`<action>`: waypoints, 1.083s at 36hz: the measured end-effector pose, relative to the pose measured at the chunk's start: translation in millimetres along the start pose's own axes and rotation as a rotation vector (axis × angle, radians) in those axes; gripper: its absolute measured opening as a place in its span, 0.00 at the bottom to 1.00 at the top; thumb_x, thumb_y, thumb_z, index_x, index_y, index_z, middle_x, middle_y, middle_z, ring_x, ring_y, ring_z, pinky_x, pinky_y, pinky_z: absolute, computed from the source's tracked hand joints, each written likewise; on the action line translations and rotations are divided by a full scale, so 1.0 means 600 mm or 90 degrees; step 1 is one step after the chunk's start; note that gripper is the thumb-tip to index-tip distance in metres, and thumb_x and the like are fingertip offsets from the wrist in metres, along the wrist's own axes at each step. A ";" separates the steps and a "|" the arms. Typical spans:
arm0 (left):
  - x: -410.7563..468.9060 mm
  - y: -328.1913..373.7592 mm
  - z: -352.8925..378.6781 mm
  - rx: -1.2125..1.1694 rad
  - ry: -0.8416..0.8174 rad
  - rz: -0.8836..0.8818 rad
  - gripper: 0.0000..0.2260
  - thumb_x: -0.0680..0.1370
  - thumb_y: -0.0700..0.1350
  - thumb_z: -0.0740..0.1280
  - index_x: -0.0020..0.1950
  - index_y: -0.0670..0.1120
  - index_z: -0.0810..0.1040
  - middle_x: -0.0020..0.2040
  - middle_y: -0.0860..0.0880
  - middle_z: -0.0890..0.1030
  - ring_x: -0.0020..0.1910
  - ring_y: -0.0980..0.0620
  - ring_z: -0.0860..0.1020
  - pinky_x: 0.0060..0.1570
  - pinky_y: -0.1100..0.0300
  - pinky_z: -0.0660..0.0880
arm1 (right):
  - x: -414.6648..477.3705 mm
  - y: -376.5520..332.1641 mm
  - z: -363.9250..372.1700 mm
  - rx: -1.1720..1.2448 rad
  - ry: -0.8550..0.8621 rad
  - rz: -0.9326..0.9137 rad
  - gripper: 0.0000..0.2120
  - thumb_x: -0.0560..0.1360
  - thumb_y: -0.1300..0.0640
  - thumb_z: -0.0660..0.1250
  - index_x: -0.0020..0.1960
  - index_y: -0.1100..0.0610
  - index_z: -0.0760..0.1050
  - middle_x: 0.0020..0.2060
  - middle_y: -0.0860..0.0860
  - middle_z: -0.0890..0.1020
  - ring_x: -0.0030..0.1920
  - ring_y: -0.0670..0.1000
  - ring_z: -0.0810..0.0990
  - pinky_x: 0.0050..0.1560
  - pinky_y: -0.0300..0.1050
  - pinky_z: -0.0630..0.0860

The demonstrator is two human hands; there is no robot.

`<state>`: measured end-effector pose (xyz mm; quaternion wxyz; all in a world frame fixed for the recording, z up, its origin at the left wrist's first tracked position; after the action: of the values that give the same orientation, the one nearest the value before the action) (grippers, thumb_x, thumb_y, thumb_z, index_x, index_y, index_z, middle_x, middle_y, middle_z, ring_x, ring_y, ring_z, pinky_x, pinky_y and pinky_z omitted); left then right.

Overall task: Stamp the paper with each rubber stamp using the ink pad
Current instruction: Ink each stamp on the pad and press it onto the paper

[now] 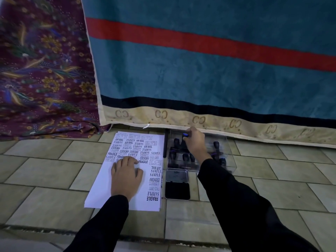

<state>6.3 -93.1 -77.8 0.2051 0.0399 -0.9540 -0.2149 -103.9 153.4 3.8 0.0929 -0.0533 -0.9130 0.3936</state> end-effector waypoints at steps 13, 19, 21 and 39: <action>-0.002 0.002 -0.007 0.006 0.005 0.007 0.13 0.70 0.52 0.53 0.49 0.51 0.72 0.48 0.53 0.74 0.50 0.50 0.70 0.58 0.53 0.62 | 0.016 -0.007 0.002 -0.172 -0.081 -0.057 0.19 0.73 0.75 0.56 0.58 0.62 0.75 0.54 0.62 0.79 0.53 0.61 0.78 0.48 0.45 0.75; -0.001 0.002 -0.005 0.011 0.009 0.003 0.14 0.70 0.52 0.53 0.48 0.50 0.72 0.48 0.53 0.75 0.50 0.50 0.70 0.57 0.54 0.61 | 0.034 0.069 -0.084 -0.218 0.046 0.031 0.16 0.72 0.73 0.57 0.56 0.65 0.76 0.55 0.64 0.79 0.57 0.61 0.77 0.57 0.48 0.74; -0.001 0.004 -0.005 0.012 0.010 0.003 0.14 0.70 0.52 0.53 0.48 0.50 0.73 0.48 0.52 0.75 0.50 0.49 0.70 0.56 0.54 0.62 | 0.035 0.103 -0.104 -0.275 0.013 0.057 0.13 0.73 0.71 0.60 0.56 0.66 0.75 0.55 0.64 0.79 0.57 0.61 0.77 0.56 0.49 0.74; 0.000 0.001 -0.007 0.000 -0.014 -0.003 0.14 0.70 0.53 0.52 0.49 0.51 0.72 0.48 0.54 0.74 0.51 0.50 0.70 0.57 0.53 0.63 | 0.048 0.120 -0.101 -0.426 -0.118 0.039 0.11 0.76 0.65 0.60 0.56 0.65 0.75 0.57 0.63 0.75 0.54 0.62 0.78 0.53 0.50 0.76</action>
<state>8.1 -94.1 -74.4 0.1940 0.0400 -0.9561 -0.2160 -117.3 250.4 -4.2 -0.0247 -0.0724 -0.9940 0.0783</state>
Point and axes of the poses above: each hand's wrist, its own x-axis towards the middle knuckle, its own z-axis out of the palm, y = z × x, the point moved 4 cm from there along x, towards the middle knuckle
